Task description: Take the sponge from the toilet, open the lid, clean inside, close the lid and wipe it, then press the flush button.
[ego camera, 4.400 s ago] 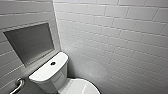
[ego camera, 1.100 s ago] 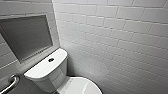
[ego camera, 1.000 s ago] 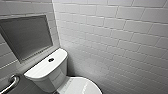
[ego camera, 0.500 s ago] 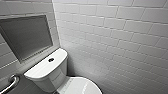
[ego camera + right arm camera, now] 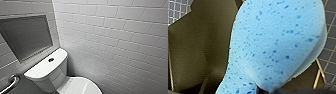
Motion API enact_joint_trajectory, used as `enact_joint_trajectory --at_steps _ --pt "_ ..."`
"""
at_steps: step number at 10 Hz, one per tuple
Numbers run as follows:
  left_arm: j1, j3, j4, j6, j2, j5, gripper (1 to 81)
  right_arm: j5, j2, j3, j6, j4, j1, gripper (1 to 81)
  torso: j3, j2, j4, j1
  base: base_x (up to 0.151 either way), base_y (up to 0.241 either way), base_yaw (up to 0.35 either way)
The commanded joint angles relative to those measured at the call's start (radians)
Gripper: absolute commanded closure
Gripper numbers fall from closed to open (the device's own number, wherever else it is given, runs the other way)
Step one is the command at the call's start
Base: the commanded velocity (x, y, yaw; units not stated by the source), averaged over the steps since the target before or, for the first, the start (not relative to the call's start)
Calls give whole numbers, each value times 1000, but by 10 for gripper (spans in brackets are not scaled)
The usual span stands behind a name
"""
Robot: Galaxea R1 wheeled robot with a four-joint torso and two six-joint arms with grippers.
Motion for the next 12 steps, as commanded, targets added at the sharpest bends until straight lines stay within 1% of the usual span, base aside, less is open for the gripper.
enact_joint_trajectory --at_steps 1,4,6,7,9,10,11,12 --pt "-116 28 -19 -14 17 49 10 -41 -11 -5 5 13 39 811 0 0 0 0 0 0 0" --pt "-122 30 -22 -67 34 49 10 -40 -10 -7 5 13 39 811 0 0 0 0 0 0 0" --pt "-133 30 -22 -135 34 40 10 -40 -8 -7 5 13 39 811 0 0 0 0 0 0 0" --pt "-136 30 -22 -162 35 14 10 -40 -7 -7 5 13 39 811 0 0 0 0 0 0 0" --pt "-138 22 -22 -201 41 -6 10 -40 -7 -7 7 13 39 811 0 0 0 0 0 0 0" --pt "-136 21 -22 -231 43 -35 10 -40 -7 -7 7 15 40 811 0 0 0 0 0 0 0" --pt "-136 12 -19 -289 46 -43 10 -41 -7 -7 7 15 40 811 0 0 0 0 0 0 0" --pt "-136 -19 -22 -326 53 -43 10 -41 -7 -7 10 15 42 811 0 0 0 0 0 0 0"
